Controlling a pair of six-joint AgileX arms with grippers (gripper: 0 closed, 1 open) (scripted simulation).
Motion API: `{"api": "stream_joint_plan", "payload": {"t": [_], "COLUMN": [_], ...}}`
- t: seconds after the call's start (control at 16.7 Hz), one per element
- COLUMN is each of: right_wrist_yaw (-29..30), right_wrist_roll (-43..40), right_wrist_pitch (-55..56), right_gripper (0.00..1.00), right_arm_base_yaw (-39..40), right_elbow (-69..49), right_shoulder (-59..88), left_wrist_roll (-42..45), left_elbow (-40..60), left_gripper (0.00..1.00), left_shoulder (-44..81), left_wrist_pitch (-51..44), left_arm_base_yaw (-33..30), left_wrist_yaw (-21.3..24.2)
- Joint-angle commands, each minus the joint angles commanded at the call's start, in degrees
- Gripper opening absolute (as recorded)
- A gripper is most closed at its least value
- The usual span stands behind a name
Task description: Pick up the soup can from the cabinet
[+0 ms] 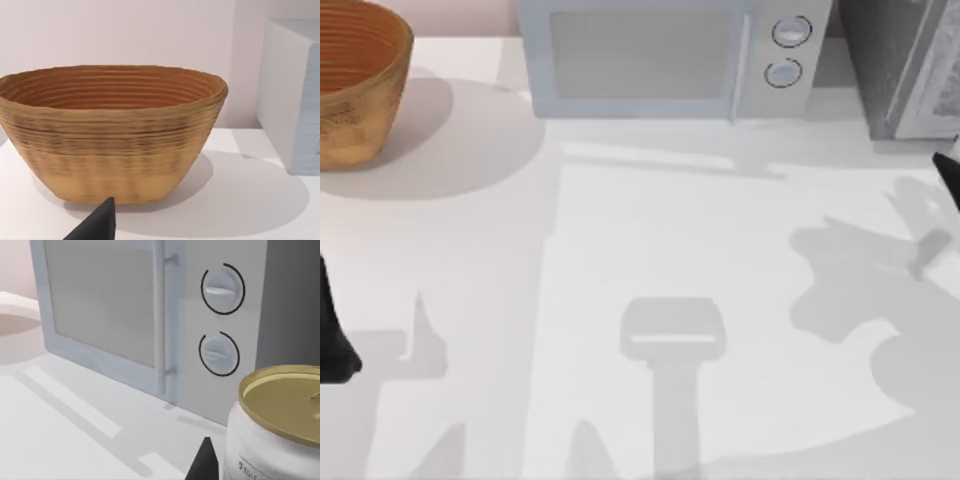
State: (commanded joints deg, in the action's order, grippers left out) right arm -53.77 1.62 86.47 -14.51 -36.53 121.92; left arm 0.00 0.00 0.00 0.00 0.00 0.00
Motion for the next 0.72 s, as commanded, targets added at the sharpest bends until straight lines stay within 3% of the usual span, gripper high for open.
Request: {"api": "stream_joint_plan", "payload": {"t": [0.3, 0.72], "right_wrist_yaw": [-4.10, -4.28], "right_wrist_roll": [-0.13, -0.06], "right_wrist_pitch": [6.67, 6.93], "right_gripper": [0.00, 0.00], "right_arm_base_yaw": [-1.14, -0.91], "right_elbow": [-2.85, -2.83], "right_shoulder": [9.39, 9.86], "left_wrist_roll": [0.00, 0.00], "left_elbow": [0.00, 0.00], "left_gripper": [1.00, 1.00], "left_shoulder": [0.00, 0.00], "left_wrist_pitch": [0.00, 0.00], "left_arm_base_yaw": [0.00, 0.00], "left_wrist_yaw": [0.00, 0.00]}}
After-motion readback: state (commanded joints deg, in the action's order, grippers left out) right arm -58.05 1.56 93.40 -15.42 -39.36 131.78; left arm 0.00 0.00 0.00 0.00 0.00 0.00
